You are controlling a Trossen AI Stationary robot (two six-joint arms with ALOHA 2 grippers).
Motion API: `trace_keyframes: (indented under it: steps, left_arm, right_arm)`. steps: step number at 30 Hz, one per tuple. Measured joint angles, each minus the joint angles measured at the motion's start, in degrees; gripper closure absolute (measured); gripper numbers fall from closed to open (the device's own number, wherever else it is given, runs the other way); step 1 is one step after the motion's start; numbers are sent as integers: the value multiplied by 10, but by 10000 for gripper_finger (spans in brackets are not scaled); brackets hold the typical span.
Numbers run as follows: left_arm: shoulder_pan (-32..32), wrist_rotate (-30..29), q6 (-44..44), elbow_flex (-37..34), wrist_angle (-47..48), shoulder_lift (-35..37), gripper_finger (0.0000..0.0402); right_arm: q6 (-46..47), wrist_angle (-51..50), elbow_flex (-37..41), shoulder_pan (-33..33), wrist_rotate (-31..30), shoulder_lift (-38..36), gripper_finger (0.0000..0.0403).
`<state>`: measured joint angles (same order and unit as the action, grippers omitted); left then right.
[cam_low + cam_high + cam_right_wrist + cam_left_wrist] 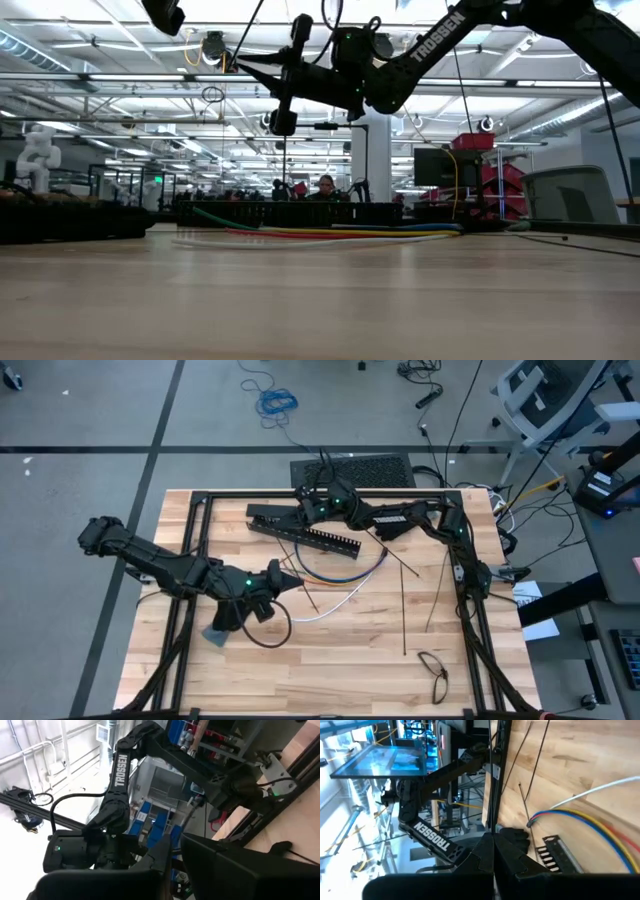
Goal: Ziptie cables
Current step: Prepare the zip tie
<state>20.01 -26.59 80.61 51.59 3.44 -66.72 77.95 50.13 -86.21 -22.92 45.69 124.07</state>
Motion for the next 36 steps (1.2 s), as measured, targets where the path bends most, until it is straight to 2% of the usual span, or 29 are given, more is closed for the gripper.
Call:
trace_keyframes:
  steps: [5,15,19,28,36]
  left_arm:
    - [4,1,11,0,3,0,401]
    - [19,15,8,0,46,25,401]
    - [19,25,8,0,47,28,401]
    - [9,37,8,0,52,28,401]
    - [10,39,8,0,52,28,401]
  right_arm:
    - [3,-4,0,-15,12,0,357]
    - [2,-29,0,-24,35,0,299]
    - [2,-37,0,-10,38,0,296]
    - [5,-35,0,4,-23,0,296]
    - [33,-1,0,9,-27,0,296]
